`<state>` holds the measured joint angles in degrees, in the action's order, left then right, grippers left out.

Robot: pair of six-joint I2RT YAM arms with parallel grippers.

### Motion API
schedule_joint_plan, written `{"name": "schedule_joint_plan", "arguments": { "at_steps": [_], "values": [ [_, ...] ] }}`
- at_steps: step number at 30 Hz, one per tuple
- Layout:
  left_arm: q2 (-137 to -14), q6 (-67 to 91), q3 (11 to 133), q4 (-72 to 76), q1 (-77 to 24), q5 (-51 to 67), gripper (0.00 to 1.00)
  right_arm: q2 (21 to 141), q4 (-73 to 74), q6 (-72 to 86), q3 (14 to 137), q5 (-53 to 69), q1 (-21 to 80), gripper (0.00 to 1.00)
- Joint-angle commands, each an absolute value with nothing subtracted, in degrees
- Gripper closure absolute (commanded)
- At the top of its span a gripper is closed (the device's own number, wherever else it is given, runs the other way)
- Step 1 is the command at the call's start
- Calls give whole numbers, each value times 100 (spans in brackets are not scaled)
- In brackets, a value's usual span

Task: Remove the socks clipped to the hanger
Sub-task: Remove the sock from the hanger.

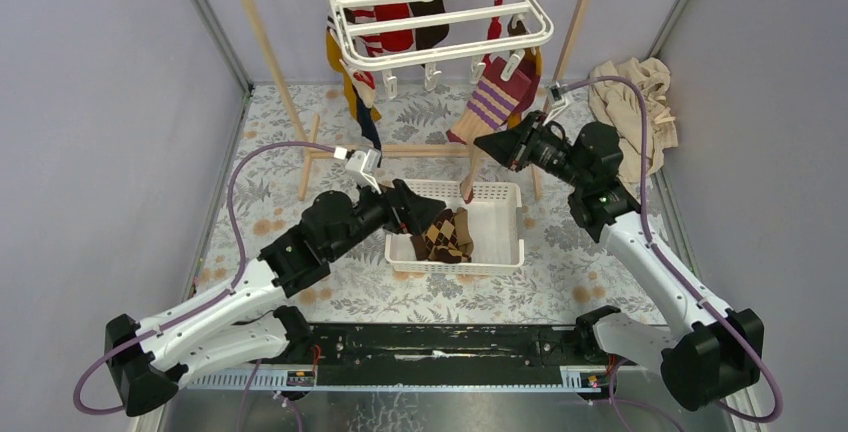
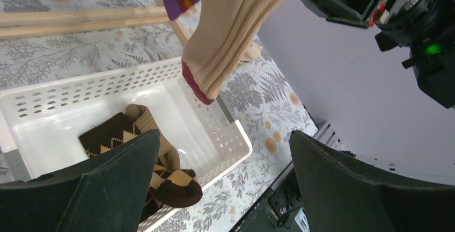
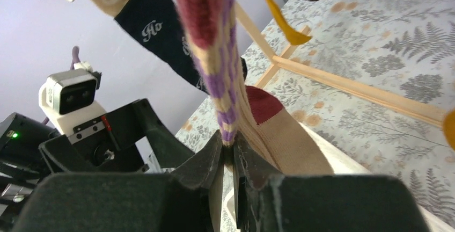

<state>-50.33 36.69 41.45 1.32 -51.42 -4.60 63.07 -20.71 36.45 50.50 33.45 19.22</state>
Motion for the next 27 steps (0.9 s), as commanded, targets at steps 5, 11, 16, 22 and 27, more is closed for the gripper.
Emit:
{"name": "schedule_joint_plan", "arguments": {
  "at_steps": [5, 11, 16, 22, 27],
  "values": [
    [-4994, 3355, 3915, 1008, -5216, -1101, 1, 6329, -1848, 3554, 5571, 2887, 2609, 84],
    [-5324, 3116, 3865, 1356, -5227, -1093, 1, 6431, -1802, 3575, 5649, 2718, 2970, 84],
    [-5565, 3068, 3795, 1722, -5287, -1077, 1, 6518, -1785, 3545, 5710, 2578, 3246, 84],
    [-5776, 3008, 3800, 1920, -5368, -1141, 1, 6587, -1750, 3509, 5799, 2508, 3379, 84],
    [-5987, 2949, 3826, 1967, -5403, -1273, 1, 6592, -1753, 3503, 5810, 2482, 3438, 84]
  ]
}}
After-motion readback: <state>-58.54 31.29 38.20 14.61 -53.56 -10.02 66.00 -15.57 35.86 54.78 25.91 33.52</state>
